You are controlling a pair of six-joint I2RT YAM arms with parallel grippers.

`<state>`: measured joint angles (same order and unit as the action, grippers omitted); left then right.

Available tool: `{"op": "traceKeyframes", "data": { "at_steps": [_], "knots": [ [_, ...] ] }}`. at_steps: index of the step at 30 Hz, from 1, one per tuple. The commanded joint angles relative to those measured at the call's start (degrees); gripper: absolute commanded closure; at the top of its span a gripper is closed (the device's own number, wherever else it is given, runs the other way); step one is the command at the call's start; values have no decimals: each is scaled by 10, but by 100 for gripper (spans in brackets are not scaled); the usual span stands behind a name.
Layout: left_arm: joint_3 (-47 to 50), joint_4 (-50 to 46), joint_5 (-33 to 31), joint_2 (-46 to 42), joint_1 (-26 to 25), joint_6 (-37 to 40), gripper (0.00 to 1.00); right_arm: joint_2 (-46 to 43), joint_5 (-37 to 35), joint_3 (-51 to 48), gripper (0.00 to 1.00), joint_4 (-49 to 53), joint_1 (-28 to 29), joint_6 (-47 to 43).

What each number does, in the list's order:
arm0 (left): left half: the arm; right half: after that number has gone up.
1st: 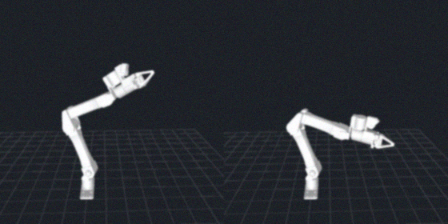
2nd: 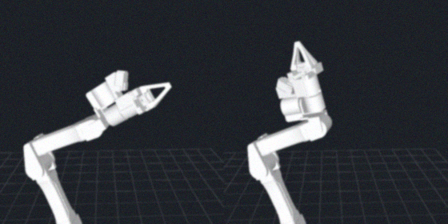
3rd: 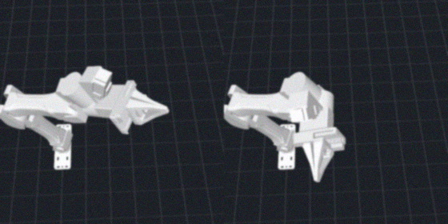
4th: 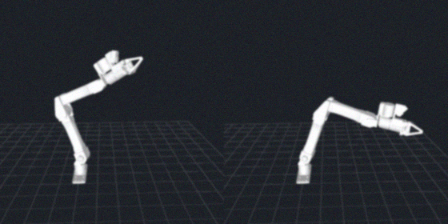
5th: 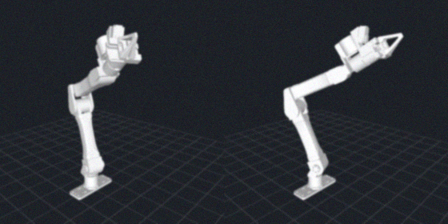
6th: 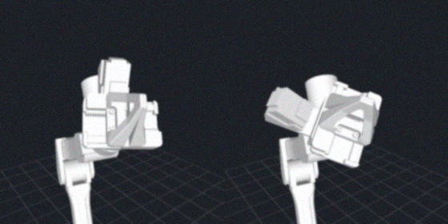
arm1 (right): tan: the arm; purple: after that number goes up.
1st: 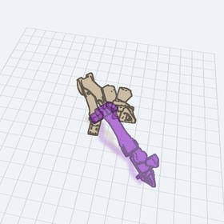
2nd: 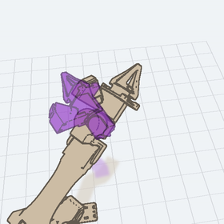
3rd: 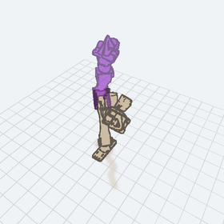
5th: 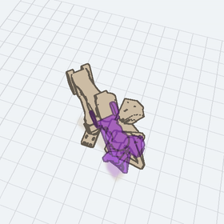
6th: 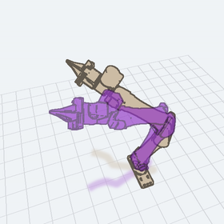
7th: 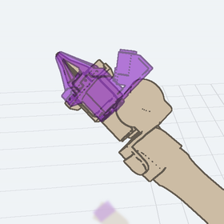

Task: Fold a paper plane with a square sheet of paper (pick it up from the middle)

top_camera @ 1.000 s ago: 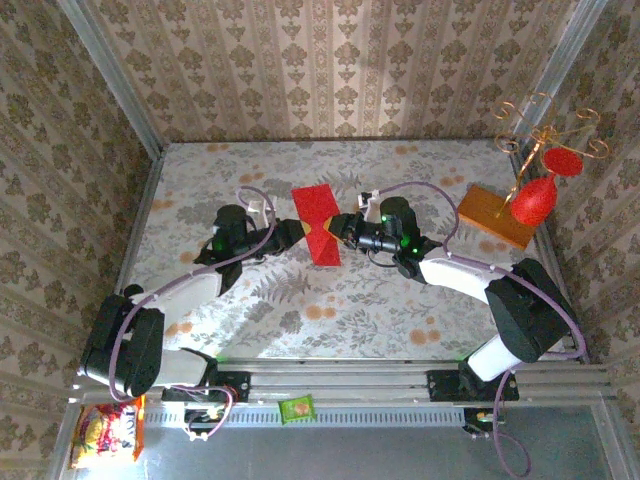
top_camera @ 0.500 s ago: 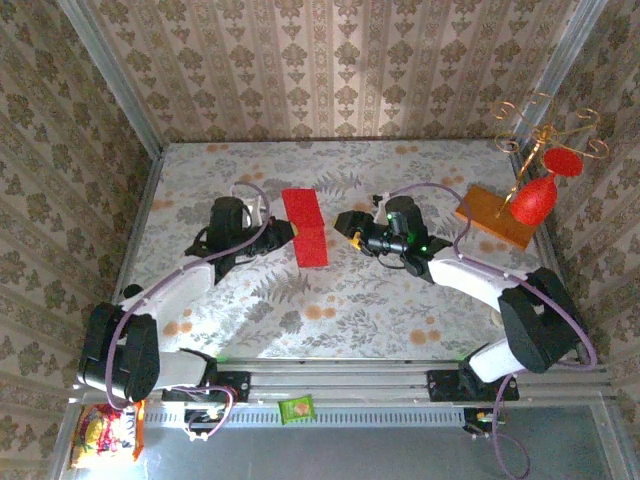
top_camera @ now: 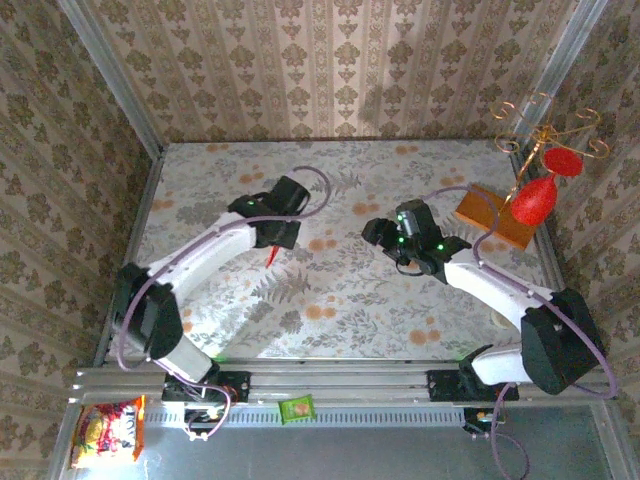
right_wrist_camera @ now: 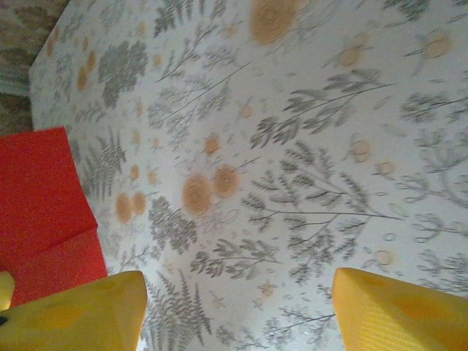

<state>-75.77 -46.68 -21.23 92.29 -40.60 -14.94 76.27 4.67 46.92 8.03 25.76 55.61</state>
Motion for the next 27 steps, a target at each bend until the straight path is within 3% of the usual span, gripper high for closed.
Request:
{"op": "traceKeyframes", "data": {
  "at_steps": [1,4,7,14,22,27],
  "knots": [
    [-33,-91,-155,52,-29,23,93,-35,-60,-3,31,48,-8,-7],
    [-51,-104,-175,109,-57,7,92,-55,-78,-13,31,62,-18,-5],
    [-64,-97,-130,157,-80,-11,89,-69,-83,-22,30,68,-29,-3],
    [-82,-36,89,187,-78,-19,65,-74,-70,-26,30,68,-42,6],
    [5,61,235,70,17,-50,43,-5,-4,-4,37,42,-26,-16],
    [89,121,275,-19,107,-79,27,102,10,68,50,32,55,-40]
  ]
}}
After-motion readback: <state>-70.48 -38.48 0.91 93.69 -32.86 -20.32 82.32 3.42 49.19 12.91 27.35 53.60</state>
